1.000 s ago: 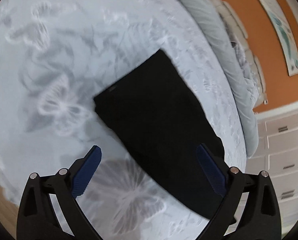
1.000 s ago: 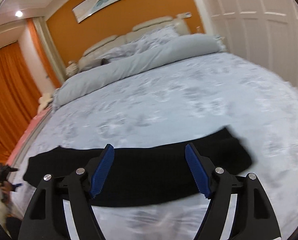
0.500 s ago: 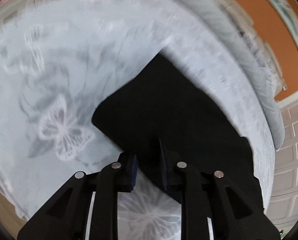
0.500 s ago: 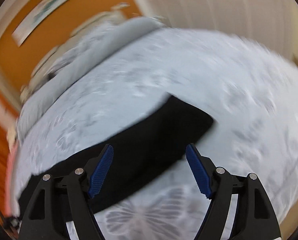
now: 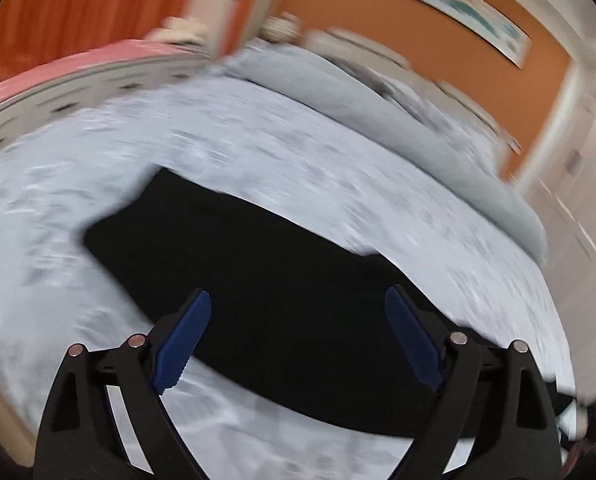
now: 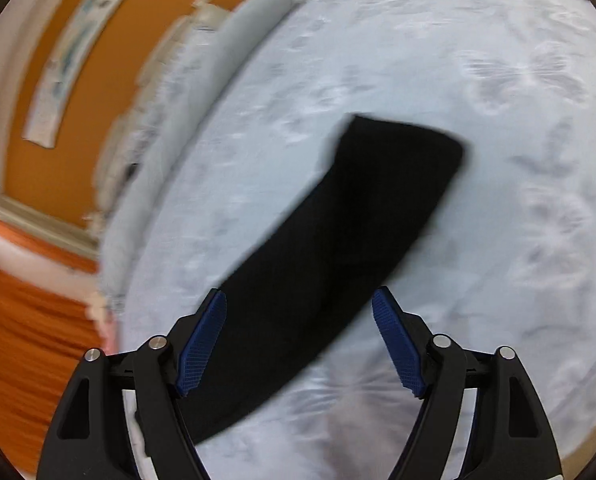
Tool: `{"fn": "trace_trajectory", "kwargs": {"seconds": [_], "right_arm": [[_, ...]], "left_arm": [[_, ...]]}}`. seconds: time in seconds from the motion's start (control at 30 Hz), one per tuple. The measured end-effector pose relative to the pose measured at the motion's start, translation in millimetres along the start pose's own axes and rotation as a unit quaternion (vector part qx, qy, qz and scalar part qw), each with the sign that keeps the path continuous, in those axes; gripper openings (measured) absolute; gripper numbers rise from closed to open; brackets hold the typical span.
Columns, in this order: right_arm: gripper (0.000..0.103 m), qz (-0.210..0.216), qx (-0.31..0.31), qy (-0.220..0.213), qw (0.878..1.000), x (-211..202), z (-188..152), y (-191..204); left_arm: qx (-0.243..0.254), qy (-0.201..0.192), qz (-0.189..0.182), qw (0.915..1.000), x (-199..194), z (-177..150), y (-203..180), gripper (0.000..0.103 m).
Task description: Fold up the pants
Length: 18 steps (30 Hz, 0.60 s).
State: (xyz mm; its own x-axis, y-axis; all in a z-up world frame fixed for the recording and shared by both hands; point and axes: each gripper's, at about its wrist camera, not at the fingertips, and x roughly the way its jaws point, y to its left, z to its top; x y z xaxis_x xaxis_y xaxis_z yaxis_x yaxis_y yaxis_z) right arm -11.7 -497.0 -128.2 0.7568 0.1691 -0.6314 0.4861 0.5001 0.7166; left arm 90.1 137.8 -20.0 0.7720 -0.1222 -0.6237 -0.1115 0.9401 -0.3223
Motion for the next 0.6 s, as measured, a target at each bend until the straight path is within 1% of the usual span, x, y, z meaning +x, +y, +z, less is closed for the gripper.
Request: {"fn": "trace_trajectory", "kwargs": {"seconds": [0.03,0.1,0.13,0.17,0.2,0.23,0.3,0.33,0.37,0.4,0.43,0.47,0.5,0.53,0.57,0.6], "right_arm": [[0.082,-0.011,-0.023,0.001,1.000,10,3,10],[0.082,-0.067,-0.053,-0.006,0.996,29,11,19],[0.075,-0.087,-0.064,-0.016,0.994,41,17,19],[0.057,-0.087,-0.070,-0.021,0.994,49,23,19],[0.007,-0.084,-0.085,-0.024,0.993,55,31,23],[0.006,-0.076,-0.101,-0.041,0.991,49,36,30],[0.005,-0.018,-0.137,-0.088,0.986,20,38,48],[0.004,0.026,-0.165,-0.114,0.979,-3,37,60],[0.004,0.037,-0.179,-0.128,0.975,-13,37,64],[0.004,0.026,-0.186,-0.136,0.973,-17,37,61],[0.004,-0.011,-0.170,-0.116,0.979,-5,42,43],[0.004,-0.039,-0.145,-0.082,0.985,12,47,22],[0.004,-0.080,-0.102,-0.029,0.991,40,52,-13],[0.005,-0.109,-0.084,-0.001,0.990,53,51,-31],[0.005,-0.111,-0.083,0.012,0.990,60,49,-40],[0.005,-0.102,-0.101,0.002,0.990,56,49,-38]], "left_arm": [[0.024,0.015,-0.017,0.9995,11,-6,-15,0.087],[0.056,0.032,-0.030,0.9975,24,-15,-31,0.087],[0.073,0.038,-0.026,0.9963,31,-20,-40,0.087],[0.080,0.043,-0.025,0.9955,35,-22,-43,0.087],[0.085,0.045,-0.022,0.9951,39,-24,-45,0.087],[0.084,0.045,-0.015,0.9953,42,-24,-45,0.087],[0.079,0.047,-0.018,0.9956,44,-23,-39,0.087],[0.075,0.050,-0.018,0.9958,44,-22,-36,0.087],[0.072,0.051,-0.019,0.9959,45,-23,-34,0.087],[0.069,0.054,-0.019,0.9960,47,-25,-31,0.087],[0.065,0.058,-0.017,0.9960,50,-26,-28,0.087],[0.061,0.064,-0.016,0.9959,53,-27,-26,0.087],[0.060,0.068,-0.015,0.9958,55,-29,-27,0.087],[0.060,0.072,-0.014,0.9955,57,-30,-28,0.087],[0.061,0.073,-0.014,0.9953,58,-31,-28,0.087],[0.064,0.073,-0.013,0.9952,58,-32,-31,0.087]]}}
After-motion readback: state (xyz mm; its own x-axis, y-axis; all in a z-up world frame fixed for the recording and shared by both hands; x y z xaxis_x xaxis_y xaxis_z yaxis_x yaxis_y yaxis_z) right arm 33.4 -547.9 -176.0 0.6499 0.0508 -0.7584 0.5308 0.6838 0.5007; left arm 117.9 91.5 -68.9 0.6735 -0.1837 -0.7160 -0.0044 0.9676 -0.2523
